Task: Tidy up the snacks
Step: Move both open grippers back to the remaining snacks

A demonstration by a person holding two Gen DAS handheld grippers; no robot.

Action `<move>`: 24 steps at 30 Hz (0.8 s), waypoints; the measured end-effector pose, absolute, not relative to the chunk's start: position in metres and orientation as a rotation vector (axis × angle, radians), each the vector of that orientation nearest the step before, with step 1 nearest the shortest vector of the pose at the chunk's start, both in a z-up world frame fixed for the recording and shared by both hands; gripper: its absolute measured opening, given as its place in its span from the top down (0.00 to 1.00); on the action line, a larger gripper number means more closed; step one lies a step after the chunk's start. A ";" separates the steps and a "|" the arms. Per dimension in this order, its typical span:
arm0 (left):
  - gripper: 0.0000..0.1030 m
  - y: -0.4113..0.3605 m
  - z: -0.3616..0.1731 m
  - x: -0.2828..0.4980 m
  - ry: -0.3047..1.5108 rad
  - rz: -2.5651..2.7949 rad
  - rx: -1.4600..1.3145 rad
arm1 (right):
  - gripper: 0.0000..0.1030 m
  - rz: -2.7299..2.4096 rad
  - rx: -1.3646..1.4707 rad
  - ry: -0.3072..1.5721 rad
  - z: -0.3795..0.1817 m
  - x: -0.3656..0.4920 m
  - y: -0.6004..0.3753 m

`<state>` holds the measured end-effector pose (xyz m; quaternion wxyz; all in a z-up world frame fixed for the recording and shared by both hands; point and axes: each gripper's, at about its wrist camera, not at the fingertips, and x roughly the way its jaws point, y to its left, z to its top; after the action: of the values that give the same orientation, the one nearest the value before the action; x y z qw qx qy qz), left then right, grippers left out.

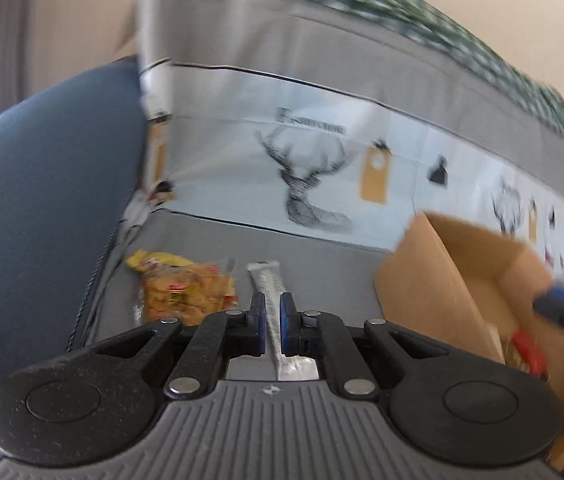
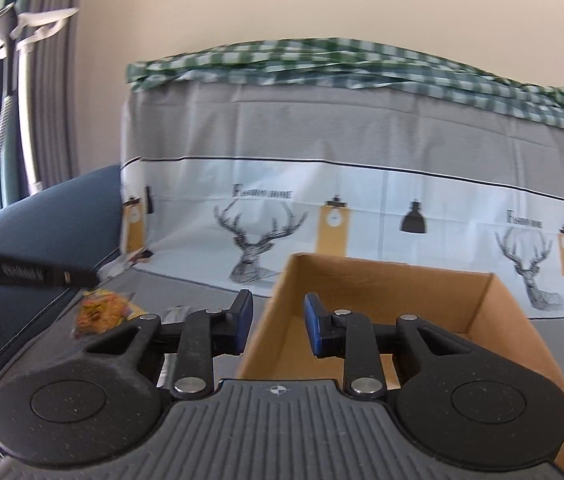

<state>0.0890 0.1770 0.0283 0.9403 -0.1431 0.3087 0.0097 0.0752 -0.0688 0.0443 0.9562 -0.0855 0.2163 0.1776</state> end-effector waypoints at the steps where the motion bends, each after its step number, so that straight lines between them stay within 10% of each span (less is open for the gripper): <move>1: 0.93 0.186 0.028 0.089 0.626 0.021 -0.344 | 0.71 0.373 -0.181 0.438 0.043 0.074 -0.064; 24: 0.91 0.242 0.005 0.110 0.667 0.209 -0.554 | 0.70 0.544 -0.212 0.425 -0.010 0.059 0.033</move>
<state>0.1098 0.2420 0.0047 0.9022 -0.2680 0.3225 0.1011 0.0594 0.0333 -0.0096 0.9355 -0.1037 0.2079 0.2660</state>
